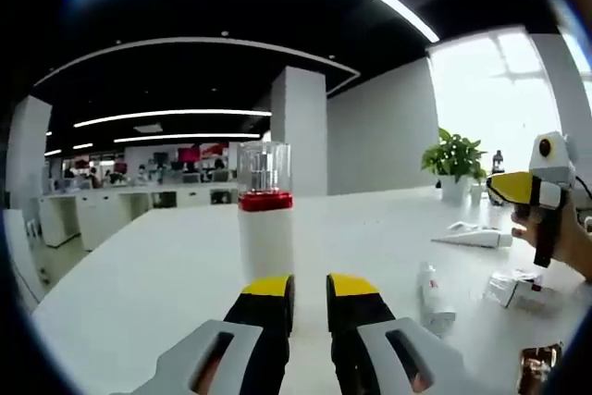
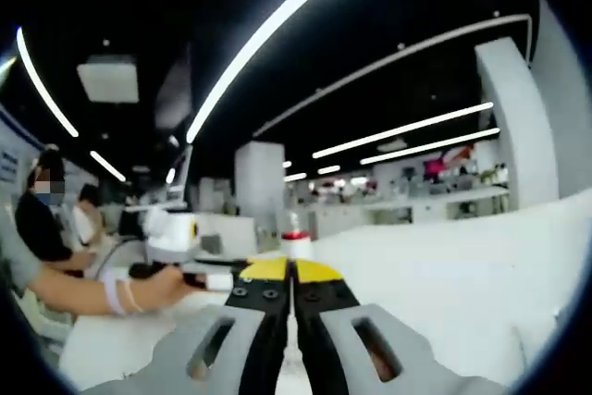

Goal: Arrange the skincare products in the storage area until every visible bottle or jar stands upright without overlapping.

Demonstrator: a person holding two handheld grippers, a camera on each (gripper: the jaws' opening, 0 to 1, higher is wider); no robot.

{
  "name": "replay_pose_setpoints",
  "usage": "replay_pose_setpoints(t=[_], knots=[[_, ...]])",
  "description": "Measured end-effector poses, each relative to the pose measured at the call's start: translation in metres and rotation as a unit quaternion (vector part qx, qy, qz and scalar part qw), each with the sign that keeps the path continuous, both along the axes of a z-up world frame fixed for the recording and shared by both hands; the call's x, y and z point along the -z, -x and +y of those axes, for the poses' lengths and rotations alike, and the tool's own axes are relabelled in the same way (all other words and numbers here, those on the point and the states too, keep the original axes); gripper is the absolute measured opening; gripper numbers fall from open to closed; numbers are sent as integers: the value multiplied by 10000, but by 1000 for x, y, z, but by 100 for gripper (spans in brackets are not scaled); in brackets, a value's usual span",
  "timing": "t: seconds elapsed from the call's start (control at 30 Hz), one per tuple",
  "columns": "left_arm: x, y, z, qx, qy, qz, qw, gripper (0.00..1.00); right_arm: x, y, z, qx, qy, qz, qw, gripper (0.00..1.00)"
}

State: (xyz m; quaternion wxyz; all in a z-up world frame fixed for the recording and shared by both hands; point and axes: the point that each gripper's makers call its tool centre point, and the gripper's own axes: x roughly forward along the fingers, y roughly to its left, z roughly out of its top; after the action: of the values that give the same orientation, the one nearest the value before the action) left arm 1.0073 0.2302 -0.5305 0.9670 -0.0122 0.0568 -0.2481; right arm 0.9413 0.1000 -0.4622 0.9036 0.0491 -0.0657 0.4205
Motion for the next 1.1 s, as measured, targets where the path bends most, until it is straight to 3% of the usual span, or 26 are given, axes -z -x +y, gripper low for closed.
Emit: replay_pose_setpoints(t=[0.17,0.23,0.4,0.47,0.53,0.7,0.83,0.97,1.1], knots=[[0,10,-27,621,52,-54,9980,19,6,-14,-4,129,55,134,9998,12],[2,16,-43,885,-39,13,9961,25,5,-16,-6,171,29,158,9997,15],[18,33,-87,1481,-269,309,9881,62,1,-24,-17,409,-79,119,9991,16],[26,37,-100,1550,-549,250,9861,69,0,-28,-23,524,-130,114,9985,16],[32,39,-106,1543,-799,262,9844,70,0,-29,-26,562,-156,135,9982,16],[36,49,-122,1705,-759,309,9819,74,1,-28,-27,570,-185,173,9981,16],[37,50,-122,1674,-889,250,9815,73,7,-28,-27,621,-26,250,9978,17],[39,47,-115,1604,-876,331,9826,72,31,-36,-29,834,554,605,9931,23],[38,38,-102,1278,-762,380,9881,69,61,-47,-30,1115,1254,1058,9801,30]])
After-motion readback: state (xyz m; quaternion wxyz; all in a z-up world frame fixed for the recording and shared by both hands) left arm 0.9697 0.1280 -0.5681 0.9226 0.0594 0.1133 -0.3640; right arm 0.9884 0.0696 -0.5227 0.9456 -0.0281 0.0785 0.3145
